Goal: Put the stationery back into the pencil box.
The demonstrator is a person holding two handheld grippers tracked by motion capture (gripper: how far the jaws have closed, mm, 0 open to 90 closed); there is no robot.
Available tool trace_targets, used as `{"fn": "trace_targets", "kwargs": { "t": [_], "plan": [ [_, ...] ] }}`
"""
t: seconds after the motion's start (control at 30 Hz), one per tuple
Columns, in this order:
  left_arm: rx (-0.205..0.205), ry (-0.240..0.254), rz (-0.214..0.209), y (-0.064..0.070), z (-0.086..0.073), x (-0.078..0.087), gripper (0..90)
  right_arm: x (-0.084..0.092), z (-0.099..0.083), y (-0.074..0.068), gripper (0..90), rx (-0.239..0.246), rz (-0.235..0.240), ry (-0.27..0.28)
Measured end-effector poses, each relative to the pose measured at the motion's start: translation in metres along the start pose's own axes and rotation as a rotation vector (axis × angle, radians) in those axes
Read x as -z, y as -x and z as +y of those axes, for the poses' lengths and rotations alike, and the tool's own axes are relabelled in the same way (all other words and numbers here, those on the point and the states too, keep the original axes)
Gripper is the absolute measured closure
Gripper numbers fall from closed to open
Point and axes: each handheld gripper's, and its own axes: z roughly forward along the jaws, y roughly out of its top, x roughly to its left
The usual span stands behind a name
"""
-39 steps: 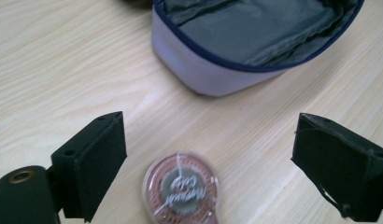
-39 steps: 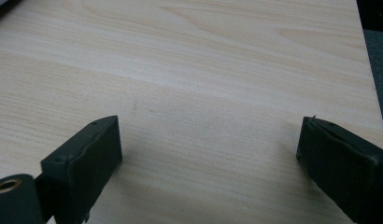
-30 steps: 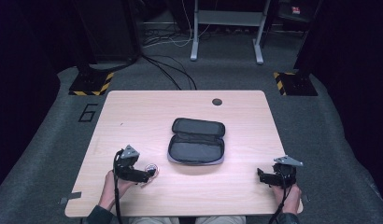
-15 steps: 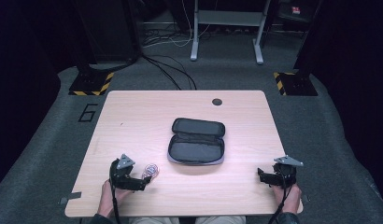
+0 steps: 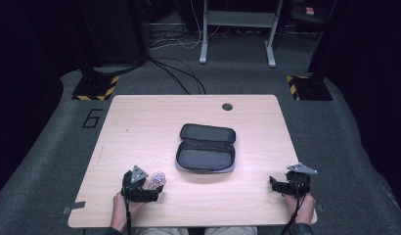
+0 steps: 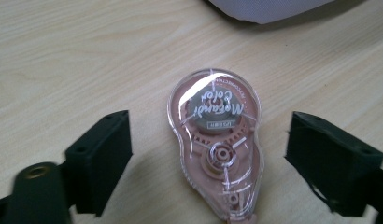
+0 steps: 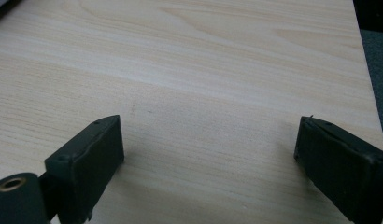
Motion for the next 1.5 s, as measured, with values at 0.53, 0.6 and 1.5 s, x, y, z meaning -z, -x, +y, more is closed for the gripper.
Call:
{"fn": "trace_targets", "kwargs": {
  "t": [0.53,0.6,1.5],
  "plan": [
    [0.042,0.029,0.05,0.009,-0.005,-0.003,48.7,0.0,0.0,-0.001,7.9,0.004,-0.006,0.001],
    [0.036,0.026,0.051,0.009,-0.005,-0.003,48.8,0.0,0.0,-0.001,8.0,0.006,-0.005,0.002],
    [0.034,0.087,0.018,-0.002,0.0,0.011,50.3,0.0,0.0,0.0,8.1,0.001,-0.002,-0.001]
  ]
}}
